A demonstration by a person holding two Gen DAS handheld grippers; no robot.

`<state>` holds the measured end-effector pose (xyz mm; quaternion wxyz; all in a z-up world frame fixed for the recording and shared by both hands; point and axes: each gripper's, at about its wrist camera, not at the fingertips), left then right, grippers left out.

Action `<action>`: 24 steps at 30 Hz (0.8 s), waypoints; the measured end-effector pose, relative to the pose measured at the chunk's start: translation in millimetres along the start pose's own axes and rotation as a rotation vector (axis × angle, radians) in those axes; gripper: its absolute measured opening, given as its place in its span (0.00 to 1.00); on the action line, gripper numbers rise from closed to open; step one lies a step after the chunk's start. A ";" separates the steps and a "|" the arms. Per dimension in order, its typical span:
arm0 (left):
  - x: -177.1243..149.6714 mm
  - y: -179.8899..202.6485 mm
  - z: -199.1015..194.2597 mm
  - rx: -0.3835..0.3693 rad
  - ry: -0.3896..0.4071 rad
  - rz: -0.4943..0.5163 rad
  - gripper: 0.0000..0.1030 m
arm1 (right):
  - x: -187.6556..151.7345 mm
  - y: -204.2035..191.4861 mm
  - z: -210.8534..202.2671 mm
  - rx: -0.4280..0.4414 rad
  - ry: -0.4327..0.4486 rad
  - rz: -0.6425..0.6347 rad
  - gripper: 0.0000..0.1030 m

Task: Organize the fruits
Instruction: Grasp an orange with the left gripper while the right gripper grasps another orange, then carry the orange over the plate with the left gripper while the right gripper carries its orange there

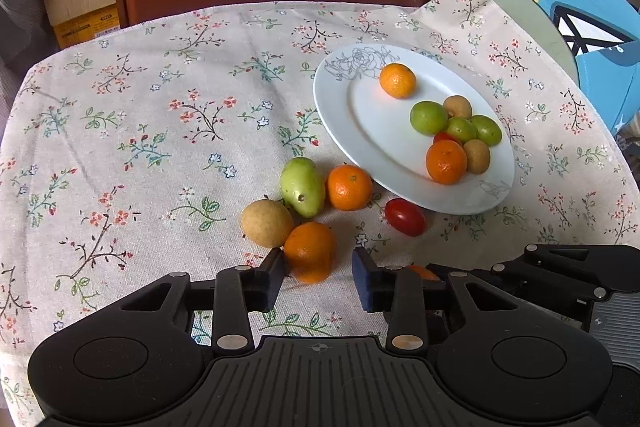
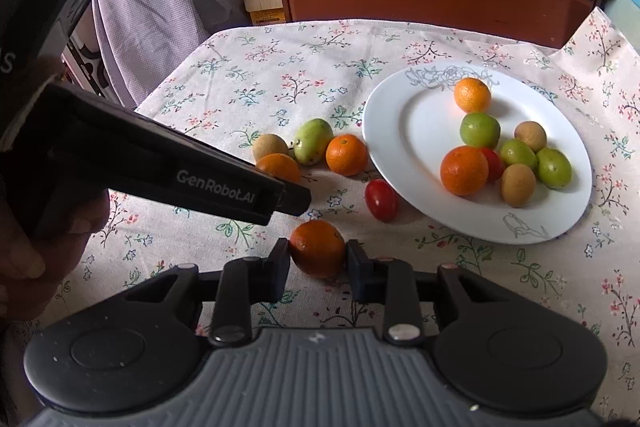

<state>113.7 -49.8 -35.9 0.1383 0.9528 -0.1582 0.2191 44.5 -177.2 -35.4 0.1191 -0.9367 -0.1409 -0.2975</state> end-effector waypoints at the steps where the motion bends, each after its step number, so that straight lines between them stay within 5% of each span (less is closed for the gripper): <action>1: -0.2 0.9 0.3 0.004 0.002 0.004 0.34 | -0.2 1.4 0.1 -0.006 -0.002 0.006 0.29; 5: -0.8 7.1 2.1 0.022 0.014 0.028 0.34 | -0.4 4.2 1.8 -0.018 -0.011 0.019 0.29; 7: -1.6 8.0 2.0 0.016 0.024 0.028 0.22 | -0.2 4.9 1.0 -0.028 -0.011 0.018 0.29; 24: 5.2 21.3 -22.1 0.030 0.121 0.079 0.22 | 13.0 24.7 -21.8 -0.057 0.063 0.102 0.29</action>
Point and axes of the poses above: each gripper's, at about its wrist camera, not at the fingertips, and z roughly the way its jaws point, y to its right, x to its top, and after that the axes turned 4 degrees about -y, right-handed
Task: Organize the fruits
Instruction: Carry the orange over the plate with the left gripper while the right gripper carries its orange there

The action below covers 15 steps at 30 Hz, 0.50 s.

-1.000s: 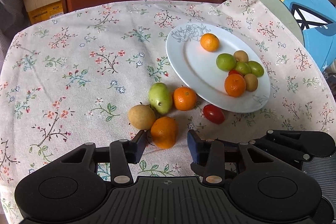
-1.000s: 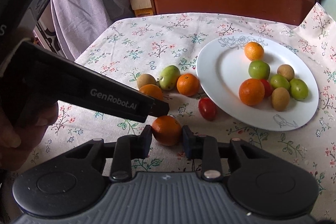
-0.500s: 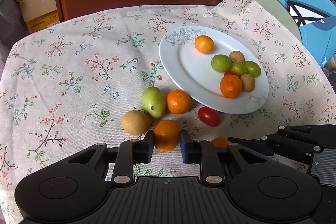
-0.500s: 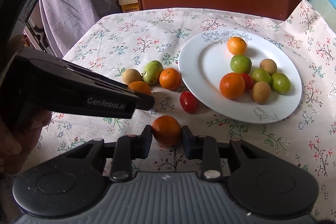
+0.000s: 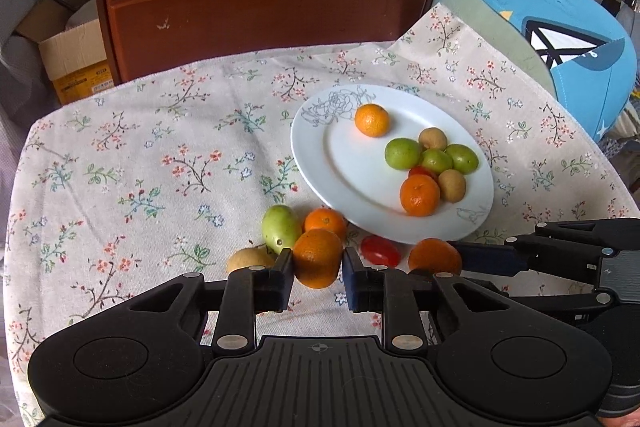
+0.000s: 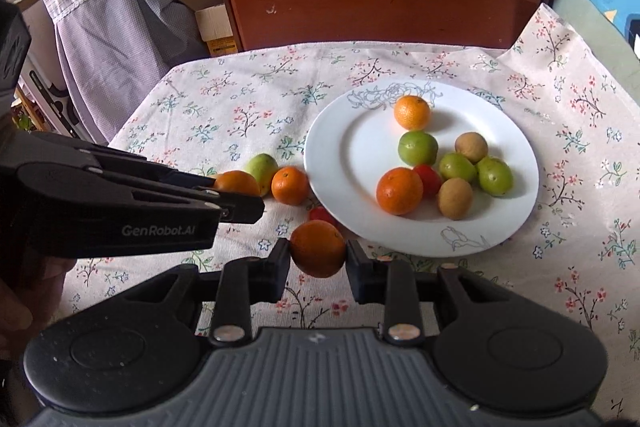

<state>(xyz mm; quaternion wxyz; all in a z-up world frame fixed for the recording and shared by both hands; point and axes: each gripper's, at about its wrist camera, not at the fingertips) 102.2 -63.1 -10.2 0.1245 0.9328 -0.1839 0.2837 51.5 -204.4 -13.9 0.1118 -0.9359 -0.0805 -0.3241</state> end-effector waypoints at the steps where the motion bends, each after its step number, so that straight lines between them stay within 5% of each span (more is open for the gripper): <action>1: 1.9 1.2 -2.5 0.007 0.016 0.011 0.22 | 1.9 1.6 -2.4 0.000 0.011 0.007 0.29; 15: 31.4 9.9 -5.8 0.013 0.116 0.042 0.22 | 34.2 30.1 -29.7 -0.058 0.175 0.114 0.29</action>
Point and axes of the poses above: each gripper's, at about its wrist camera, not at the fingertips, and z roughly the way its jaws point, y to its right, x to its top, and after that the axes turned 4 degrees about -y, right-handed
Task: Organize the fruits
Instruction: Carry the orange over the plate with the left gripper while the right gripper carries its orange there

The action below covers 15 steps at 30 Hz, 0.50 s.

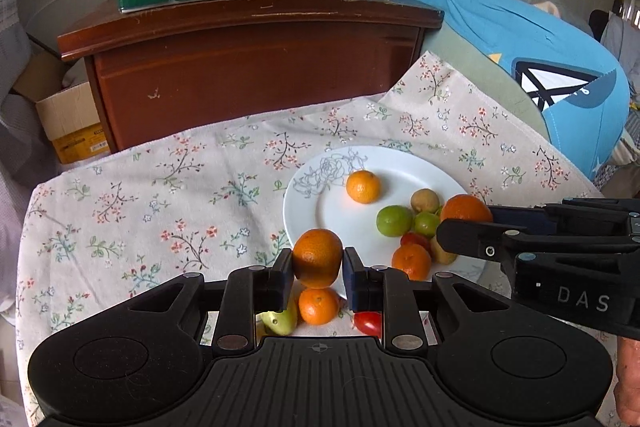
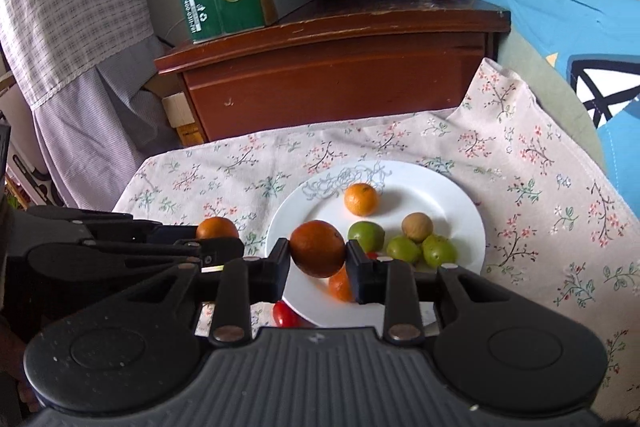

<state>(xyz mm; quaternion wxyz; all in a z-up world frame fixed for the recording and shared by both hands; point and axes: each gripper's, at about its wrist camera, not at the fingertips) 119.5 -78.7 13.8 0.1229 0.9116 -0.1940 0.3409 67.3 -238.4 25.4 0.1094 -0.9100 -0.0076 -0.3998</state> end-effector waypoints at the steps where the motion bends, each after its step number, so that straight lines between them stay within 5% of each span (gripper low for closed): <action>1: 2.7 -0.5 -0.2 -0.006 0.006 -0.002 0.22 | 3.3 2.7 0.5 -0.005 0.007 0.008 0.29; 15: 17.3 4.2 25.0 -0.057 -0.001 -0.028 0.23 | 28.6 47.2 29.0 0.034 0.033 0.219 0.29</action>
Point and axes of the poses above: each gripper's, at about its wrist camera, not at the fingertips, and z roughly the way its jaws point, y to its right, x to its top, and after that the axes turned 4 degrees about -y, right-handed
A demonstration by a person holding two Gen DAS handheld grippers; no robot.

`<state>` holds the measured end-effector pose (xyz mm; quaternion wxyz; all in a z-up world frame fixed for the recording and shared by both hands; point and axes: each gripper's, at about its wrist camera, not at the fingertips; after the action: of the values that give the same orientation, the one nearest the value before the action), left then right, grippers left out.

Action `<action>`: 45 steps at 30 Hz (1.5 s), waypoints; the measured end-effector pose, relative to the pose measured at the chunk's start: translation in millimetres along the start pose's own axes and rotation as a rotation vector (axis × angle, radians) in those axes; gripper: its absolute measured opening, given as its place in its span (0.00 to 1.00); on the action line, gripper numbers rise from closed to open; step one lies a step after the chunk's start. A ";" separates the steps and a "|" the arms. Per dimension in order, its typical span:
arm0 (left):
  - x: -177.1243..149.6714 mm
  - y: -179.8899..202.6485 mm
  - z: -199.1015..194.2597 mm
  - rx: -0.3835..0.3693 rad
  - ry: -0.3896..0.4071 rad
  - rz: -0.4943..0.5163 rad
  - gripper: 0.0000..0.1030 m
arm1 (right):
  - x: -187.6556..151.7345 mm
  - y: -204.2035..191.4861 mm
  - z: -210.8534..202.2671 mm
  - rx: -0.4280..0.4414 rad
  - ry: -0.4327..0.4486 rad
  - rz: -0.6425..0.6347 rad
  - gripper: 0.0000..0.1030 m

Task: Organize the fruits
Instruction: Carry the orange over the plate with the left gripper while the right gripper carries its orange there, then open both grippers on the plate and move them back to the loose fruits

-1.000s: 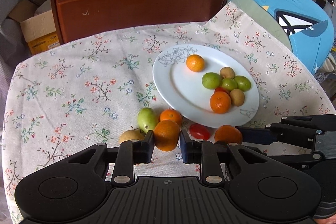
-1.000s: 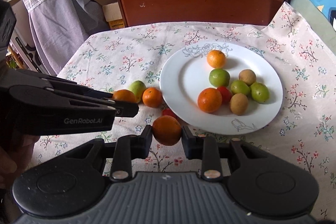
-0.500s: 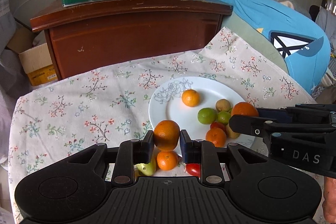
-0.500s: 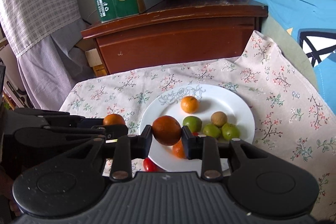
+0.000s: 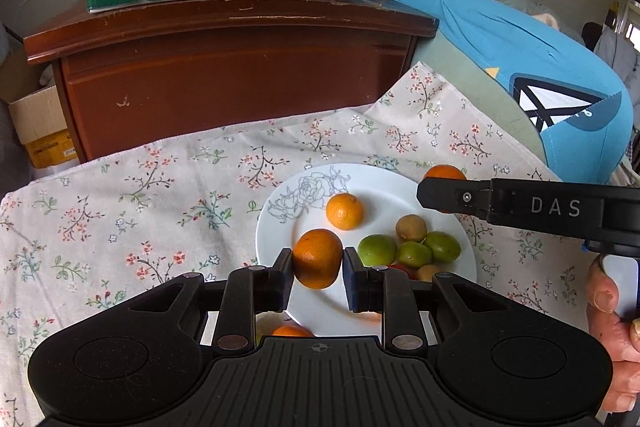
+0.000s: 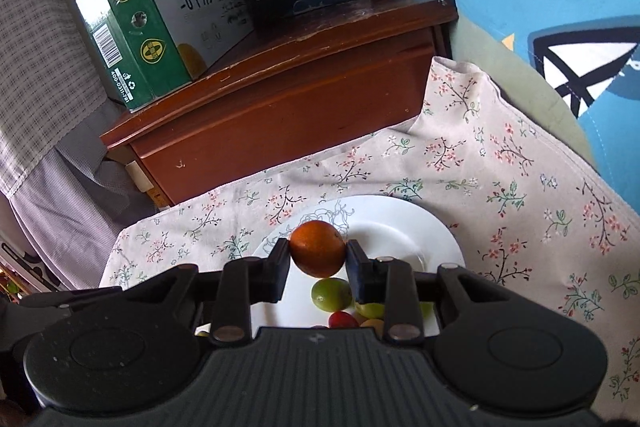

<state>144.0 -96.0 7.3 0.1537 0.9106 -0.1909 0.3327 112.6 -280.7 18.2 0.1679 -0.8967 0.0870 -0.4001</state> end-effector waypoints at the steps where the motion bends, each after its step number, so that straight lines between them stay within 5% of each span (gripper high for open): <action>1: 0.2 -0.2 2.4 -0.002 -0.004 -0.004 0.23 | 1.2 0.4 2.3 -0.001 0.000 -0.002 0.29; 24: 0.1 11.9 34.4 -0.012 -0.052 -0.001 0.25 | 4.0 19.3 52.6 -0.036 -0.048 0.050 0.32; 29: 2.5 15.5 26.4 0.044 -0.029 0.002 0.66 | 6.7 17.5 48.0 -0.038 -0.034 0.045 0.34; 35: 3.3 19.1 20.0 0.081 -0.048 0.015 0.78 | 5.7 14.8 41.2 -0.045 -0.030 0.047 0.37; 45: -2.8 13.6 -2.1 0.134 -0.067 0.028 0.81 | -4.7 1.6 17.5 -0.051 -0.020 0.007 0.39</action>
<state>134.7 -106.5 9.1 0.0809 0.9267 -0.1861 0.3163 122.6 -276.8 3.4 0.1473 -0.9043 0.0984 -0.3883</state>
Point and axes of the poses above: each gripper's, at about its wrist camera, not at the fingertips, and z roughly the way its jaws point, y to its right, x to its top, and after that the axes turned 4 degrees about -y, right-handed
